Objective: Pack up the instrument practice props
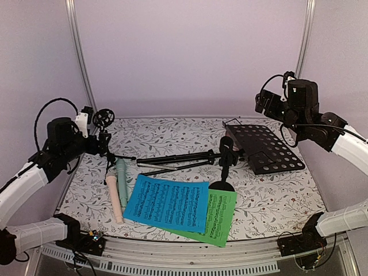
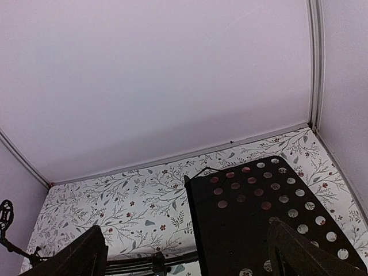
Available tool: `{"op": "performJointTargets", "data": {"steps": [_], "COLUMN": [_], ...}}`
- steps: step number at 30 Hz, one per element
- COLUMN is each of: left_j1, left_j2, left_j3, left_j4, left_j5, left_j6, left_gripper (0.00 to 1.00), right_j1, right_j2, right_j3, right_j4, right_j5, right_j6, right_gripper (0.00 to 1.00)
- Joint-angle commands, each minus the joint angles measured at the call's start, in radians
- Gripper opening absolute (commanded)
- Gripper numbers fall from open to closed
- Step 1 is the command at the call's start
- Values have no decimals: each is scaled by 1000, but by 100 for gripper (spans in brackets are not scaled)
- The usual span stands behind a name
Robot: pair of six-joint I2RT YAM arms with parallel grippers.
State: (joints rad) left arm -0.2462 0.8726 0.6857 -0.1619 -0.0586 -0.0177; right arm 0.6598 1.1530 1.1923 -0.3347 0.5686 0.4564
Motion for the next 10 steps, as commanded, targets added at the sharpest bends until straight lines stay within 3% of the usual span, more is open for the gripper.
{"op": "performJointTargets", "data": {"steps": [1, 10], "left_j1": [11, 13], "left_j2": [-34, -38], "left_j3": [-19, -17], "left_j4": [42, 48], "left_j5": [13, 22], "left_j6": [-49, -54], "left_gripper": [100, 99], "right_j1": [-5, -4], "right_j2": [-1, -21], "right_j3": [26, -19], "right_j4": [14, 72], "right_j5": [-8, -11], "right_j6": [-9, -54], "right_gripper": [99, 99]}}
